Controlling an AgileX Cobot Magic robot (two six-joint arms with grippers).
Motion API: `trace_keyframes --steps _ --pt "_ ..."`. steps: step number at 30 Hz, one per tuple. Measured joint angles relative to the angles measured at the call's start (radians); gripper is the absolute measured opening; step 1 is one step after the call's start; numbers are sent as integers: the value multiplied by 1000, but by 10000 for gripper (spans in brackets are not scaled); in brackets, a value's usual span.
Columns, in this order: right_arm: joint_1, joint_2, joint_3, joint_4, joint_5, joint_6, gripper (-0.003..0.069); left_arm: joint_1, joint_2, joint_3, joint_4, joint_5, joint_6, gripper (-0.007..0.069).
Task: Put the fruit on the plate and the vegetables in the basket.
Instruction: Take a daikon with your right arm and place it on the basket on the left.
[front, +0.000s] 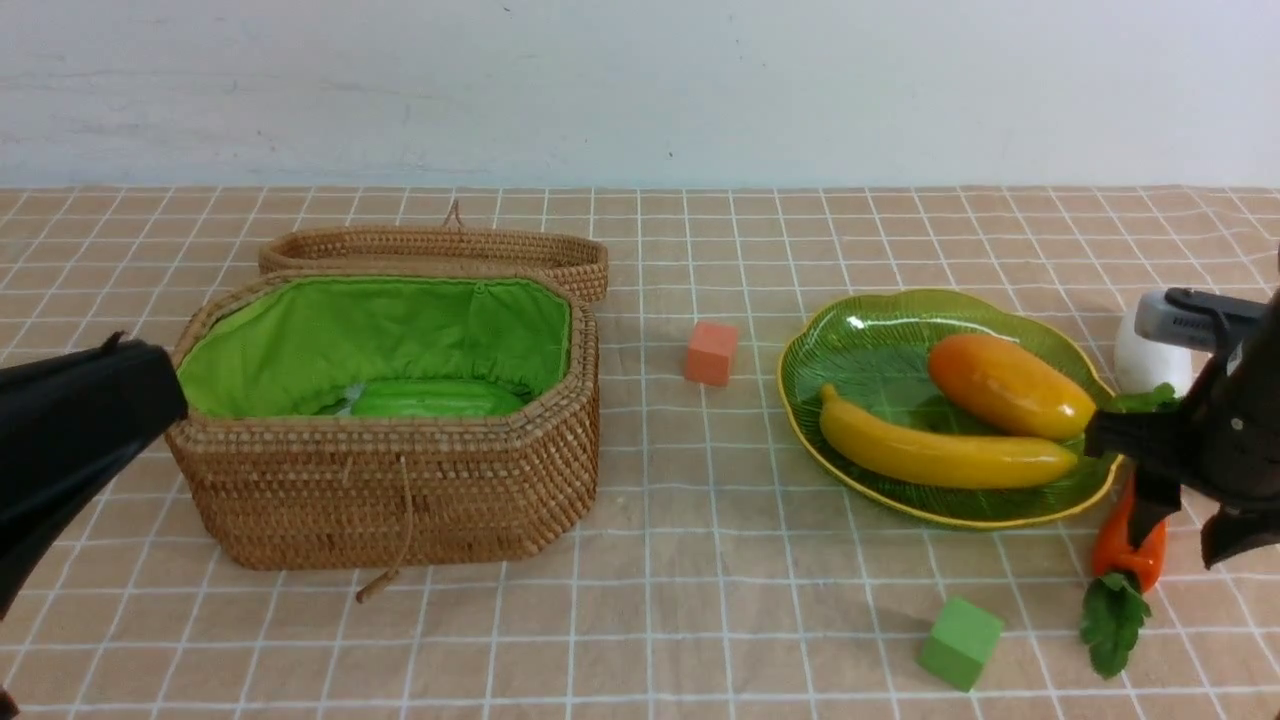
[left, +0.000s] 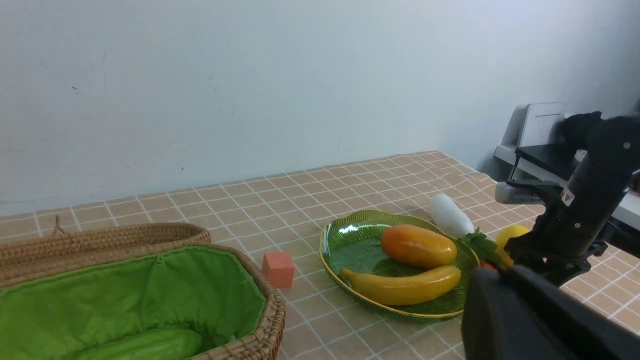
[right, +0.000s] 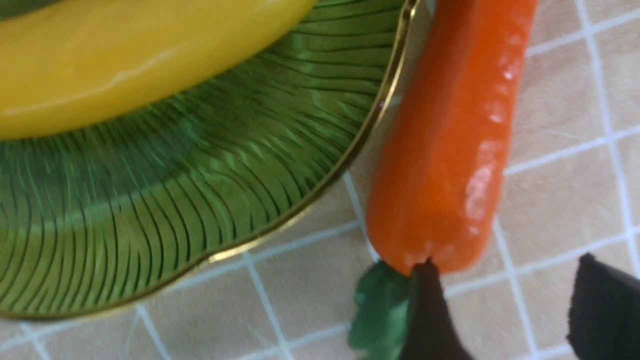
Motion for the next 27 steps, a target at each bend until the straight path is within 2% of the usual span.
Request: trace_keyframes --steps 3,10,14,18,23,27 --pt "-1 26 4 2 -47 3 470 0 0 0 0 0 0 -10" --pt "-15 98 4 0 -113 9 477 0 0 0 1 0 0 -7" --pt "-38 141 4 2 -125 9 454 0 0 0 1 0 0 -6" --pt "-41 147 3 -3 -122 -31 389 0 0 0 1 1 0 -5" --pt "-41 140 2 -2 -54 -119 387 0 0 0 -10 36 0 -3" --pt "-41 75 5 12 105 -152 387 0 0 0 -66 123 0 -3"
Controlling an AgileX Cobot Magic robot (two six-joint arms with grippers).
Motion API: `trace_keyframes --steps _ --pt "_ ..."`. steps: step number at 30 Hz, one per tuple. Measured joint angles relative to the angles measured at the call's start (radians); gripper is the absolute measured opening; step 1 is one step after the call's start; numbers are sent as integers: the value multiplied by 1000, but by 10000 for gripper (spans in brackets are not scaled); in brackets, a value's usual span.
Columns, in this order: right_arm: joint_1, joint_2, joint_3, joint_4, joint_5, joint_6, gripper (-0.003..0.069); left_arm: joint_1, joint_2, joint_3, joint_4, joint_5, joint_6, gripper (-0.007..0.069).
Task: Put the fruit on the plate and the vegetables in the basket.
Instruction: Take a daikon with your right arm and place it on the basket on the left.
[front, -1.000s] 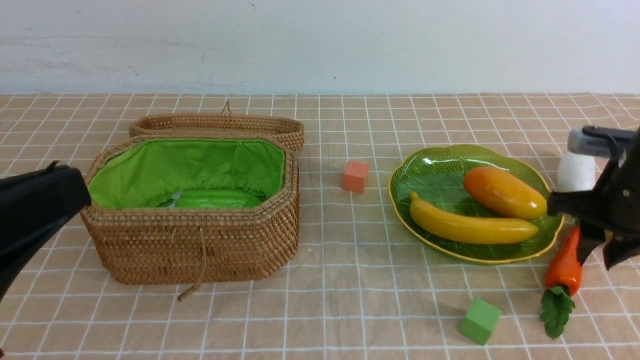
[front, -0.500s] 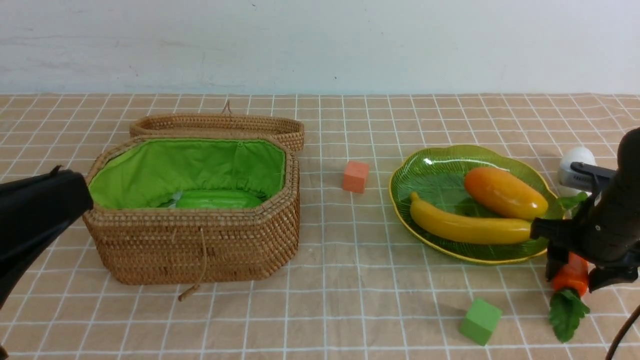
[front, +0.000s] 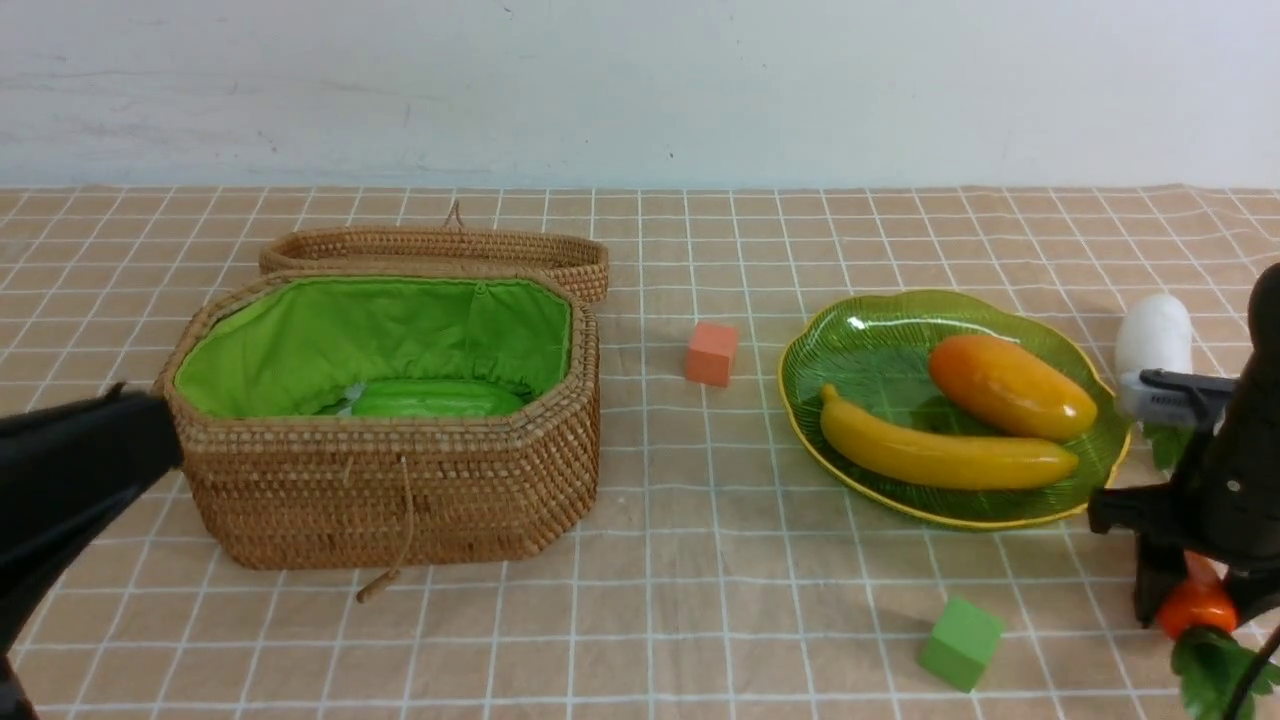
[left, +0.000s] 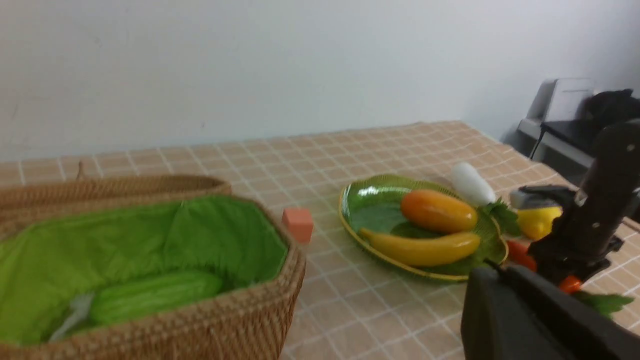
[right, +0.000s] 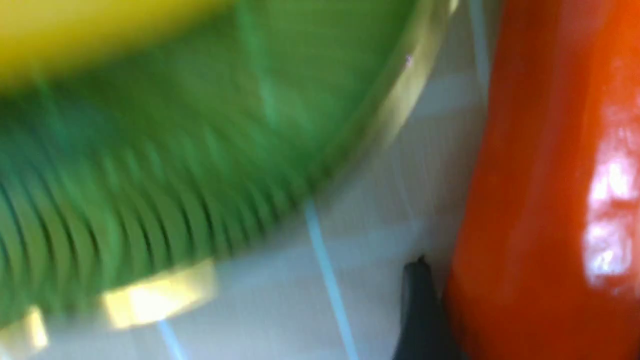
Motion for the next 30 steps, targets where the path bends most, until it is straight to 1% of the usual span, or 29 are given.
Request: trace_keyframes --steps 3,5,6,9,10,11,13,15,16,17,20,23,27,28,30 --pt "29 -160 -2 54 82 -12 387 0 0 0 -72 77 21 -3" --pt "68 -246 -25 99 87 -33 387 0 0 0 -106 98 45 -3" --pt "103 -275 -48 121 81 -56 387 0 0 0 -118 106 57 -3" --pt "248 -310 -205 222 32 -232 387 0 0 0 -140 128 83 -3" --pt "272 -308 -230 229 20 -262 387 0 0 0 -141 129 84 -3" --pt "354 -279 -319 273 -20 -375 387 0 0 0 -143 138 91 -3" --pt "457 -222 -436 328 -68 -512 387 0 0 0 -145 151 103 -3" --pt "558 -147 -546 361 -123 -677 387 0 0 0 -145 161 108 -3" --pt "608 -81 -624 377 -160 -778 387 0 0 0 -145 163 108 -3" --pt "615 -81 -624 379 -165 -791 387 0 0 0 -145 163 108 -3" --pt "701 91 -782 395 -244 -951 387 0 0 0 -145 164 108 -3" --pt "739 226 -881 399 -282 -1000 387 0 0 0 -145 164 108 -3" --pt "755 328 -943 398 -299 -1011 391 0 0 0 -145 164 108 -3" --pt "756 347 -950 397 -309 -1011 410 0 0 0 -145 164 108 -4" --pt "758 373 -953 389 -319 -997 525 0 0 0 -145 165 108 -4"
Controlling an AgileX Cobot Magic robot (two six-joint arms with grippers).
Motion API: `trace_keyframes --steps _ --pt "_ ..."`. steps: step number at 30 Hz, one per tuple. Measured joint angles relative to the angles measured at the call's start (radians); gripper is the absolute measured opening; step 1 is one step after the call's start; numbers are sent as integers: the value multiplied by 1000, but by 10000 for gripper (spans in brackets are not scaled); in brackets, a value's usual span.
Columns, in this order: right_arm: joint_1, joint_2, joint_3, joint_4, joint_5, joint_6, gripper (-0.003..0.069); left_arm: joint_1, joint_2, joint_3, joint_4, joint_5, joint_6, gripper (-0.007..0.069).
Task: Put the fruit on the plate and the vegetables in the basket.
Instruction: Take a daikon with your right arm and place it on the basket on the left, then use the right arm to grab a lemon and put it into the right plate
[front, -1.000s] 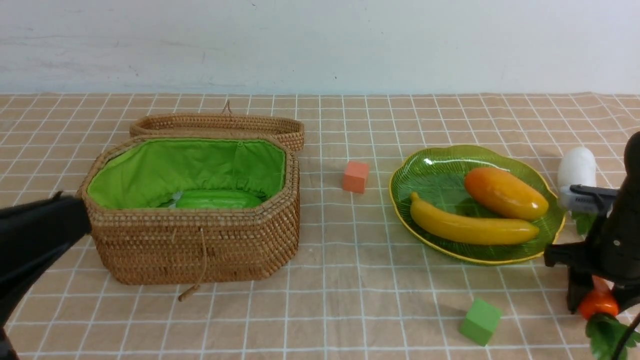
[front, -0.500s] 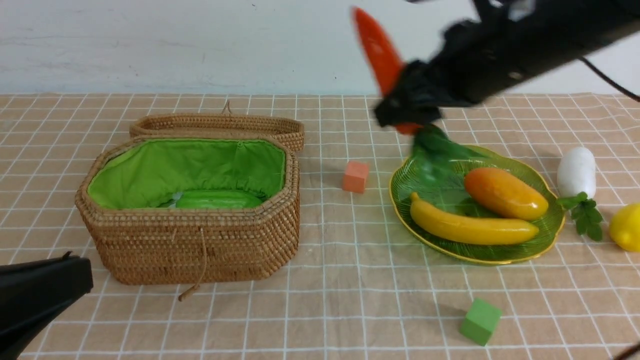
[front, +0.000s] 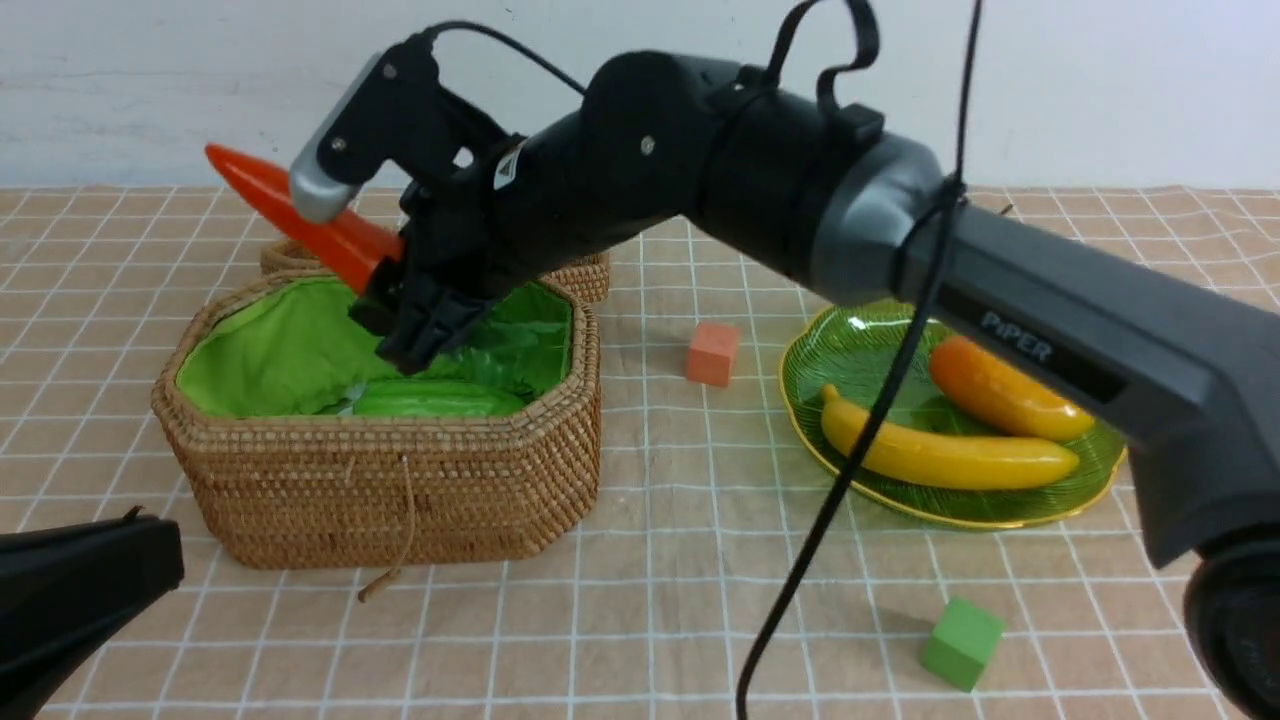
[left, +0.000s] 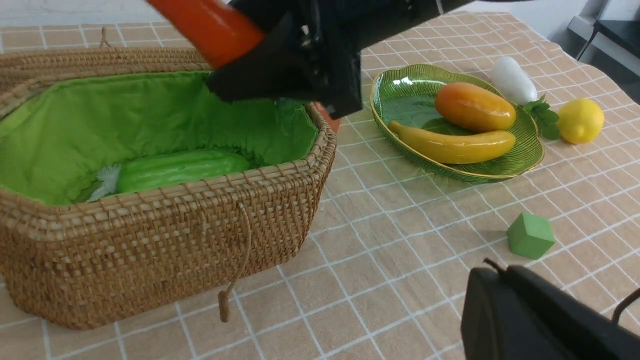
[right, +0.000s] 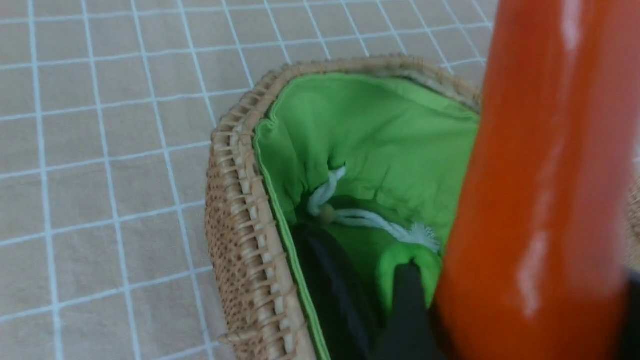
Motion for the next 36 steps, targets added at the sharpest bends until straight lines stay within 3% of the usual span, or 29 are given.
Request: trace_keyframes --steps 4,8,11,12,14,19,21,23,25,29,31,32,36 --pt "0 -30 -2 -32 70 68 666 0 0 0 -1 -2 1 -6" --pt "-3 -135 -5 -186 236 207 641 0 0 0 -3 -43 33 -6" --pt "-42 -256 -10 -412 406 411 506 0 0 0 -16 -136 94 -6" --pt "-47 -262 -10 -412 418 424 495 0 0 0 -17 -143 99 -6" --pt "-163 -330 -17 -575 562 583 300 0 0 0 -33 -231 165 -6" --pt "-394 -388 49 -590 595 731 106 0 1 0 -48 -288 203 -6" --pt "-551 -442 166 -536 599 806 78 0 2 0 -52 -292 206 -6" --pt "-622 -461 230 -513 600 838 83 0 2 0 -52 -292 206 -6" --pt "-749 -484 337 -477 602 884 125 0 2 0 -53 -293 206 -6" --pt "-940 -445 514 -380 497 965 307 0 2 0 -53 -293 206 -6" --pt "-998 -401 550 -334 435 988 407 0 2 0 -54 -291 206 -6" --pt "-1037 -368 557 -298 388 994 496 0 2 0 -54 -288 206 -6" --pt "-1089 -273 558 -237 281 984 656 0 2 0 -56 -278 206 -6"
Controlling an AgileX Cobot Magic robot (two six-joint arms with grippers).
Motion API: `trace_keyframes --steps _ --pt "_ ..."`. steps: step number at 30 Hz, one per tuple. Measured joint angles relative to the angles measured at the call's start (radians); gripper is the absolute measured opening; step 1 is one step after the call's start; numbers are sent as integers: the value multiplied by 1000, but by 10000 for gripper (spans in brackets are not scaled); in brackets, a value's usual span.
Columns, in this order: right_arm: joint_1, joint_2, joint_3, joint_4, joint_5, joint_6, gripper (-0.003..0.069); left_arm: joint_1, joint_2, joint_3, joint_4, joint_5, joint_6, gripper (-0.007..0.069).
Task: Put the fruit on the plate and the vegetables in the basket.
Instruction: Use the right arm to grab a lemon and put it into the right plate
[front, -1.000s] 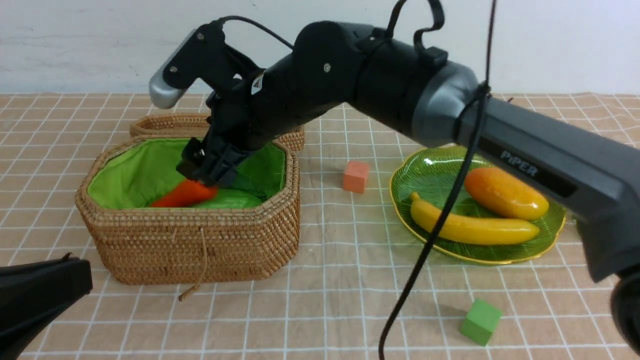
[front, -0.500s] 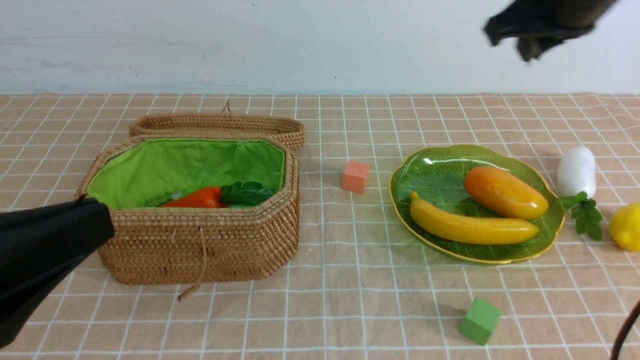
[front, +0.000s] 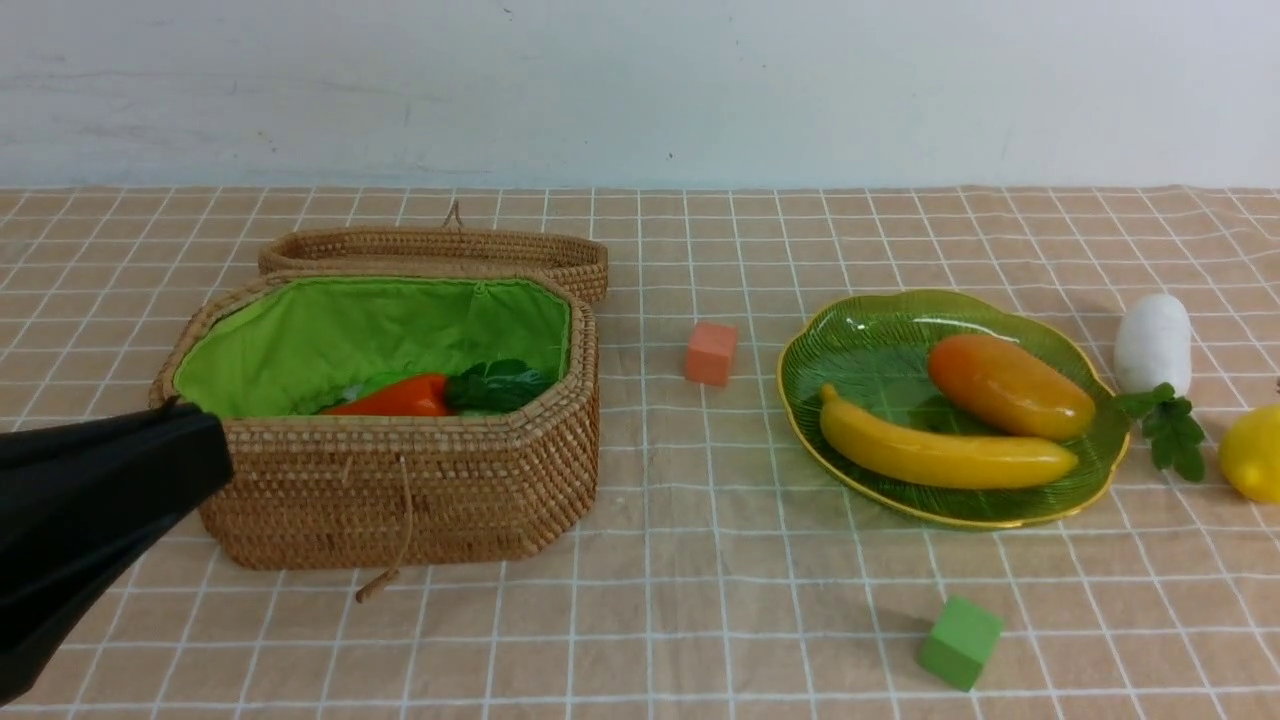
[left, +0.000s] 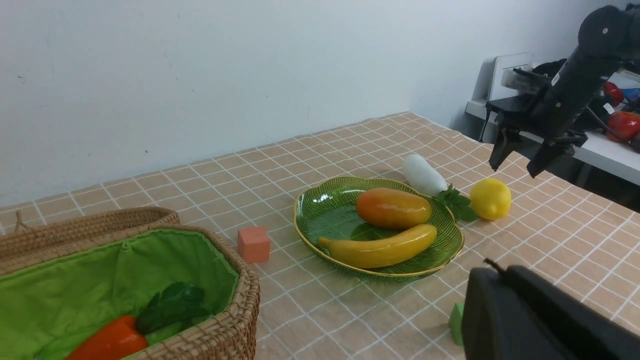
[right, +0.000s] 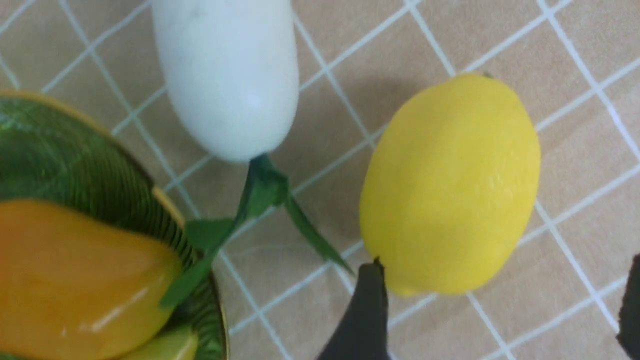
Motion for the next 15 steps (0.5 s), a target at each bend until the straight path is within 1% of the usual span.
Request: trace_keyframes --steps 2,7,10,12,14,15 --pt "-7 47 -11 14 -36 -8 676 0 0 0 -3 4 0 -6" --pt "-8 158 -56 45 -69 -31 673 0 0 0 -6 7 0 -6" --pt "-8 204 -66 59 -69 -43 662 0 0 0 -8 7 0 -6" --pt "-8 223 -67 66 -64 -59 644 0 0 0 -12 7 0 -6" --pt "-8 228 -69 69 -48 -79 611 0 0 0 -15 7 0 -6" --pt "-8 228 -69 68 -46 -81 608 0 0 0 -15 7 0 -6"
